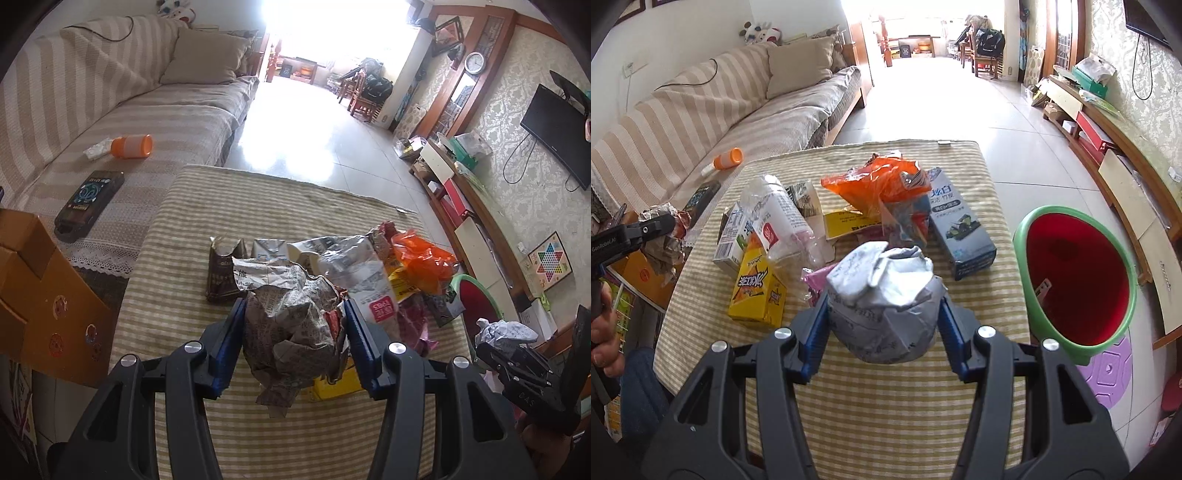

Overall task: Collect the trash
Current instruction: 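Carry the foil ball and crumpled paper over the red bucket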

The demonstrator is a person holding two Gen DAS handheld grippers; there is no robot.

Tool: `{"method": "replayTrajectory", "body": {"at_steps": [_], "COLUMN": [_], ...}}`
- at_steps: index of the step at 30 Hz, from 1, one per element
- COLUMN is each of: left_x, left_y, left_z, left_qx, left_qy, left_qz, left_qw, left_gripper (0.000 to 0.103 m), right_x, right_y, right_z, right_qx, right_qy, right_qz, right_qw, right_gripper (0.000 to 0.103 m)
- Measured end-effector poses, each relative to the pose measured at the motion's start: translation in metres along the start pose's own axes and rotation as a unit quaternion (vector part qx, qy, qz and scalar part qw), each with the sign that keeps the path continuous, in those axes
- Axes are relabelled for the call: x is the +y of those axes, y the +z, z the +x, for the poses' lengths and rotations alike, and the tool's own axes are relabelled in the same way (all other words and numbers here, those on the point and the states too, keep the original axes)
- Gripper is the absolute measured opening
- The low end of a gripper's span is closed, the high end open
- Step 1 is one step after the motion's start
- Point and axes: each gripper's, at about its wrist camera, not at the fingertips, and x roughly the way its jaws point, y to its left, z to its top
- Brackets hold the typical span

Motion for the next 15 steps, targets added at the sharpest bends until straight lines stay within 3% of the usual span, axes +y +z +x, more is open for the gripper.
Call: {"method": "replayTrajectory", "body": {"at_steps": [9,15], "left_x": [-0.069,-0.125], "left_y": [0.009,0.014], "left_z": [-0.002,0.006], "left_qx": [-0.001,0.002], "left_qy": [-0.023,-0.054], "left_qz": [0.054,0.092], "left_qw": [0.9983,0.9943], "left_gripper": [0.050,0.050], "right_x": [-0.039,-0.090], "right_y": [0.010,0.018], "right_z": [-0.028,-0.042], "right_qx": [-0.033,-0.049], "right_qy": [-0.004,-0.026], "right_qz": [0.033,0.072], "right_qw": [0.999,0.996], "right_gripper": [0.052,0.052]}}
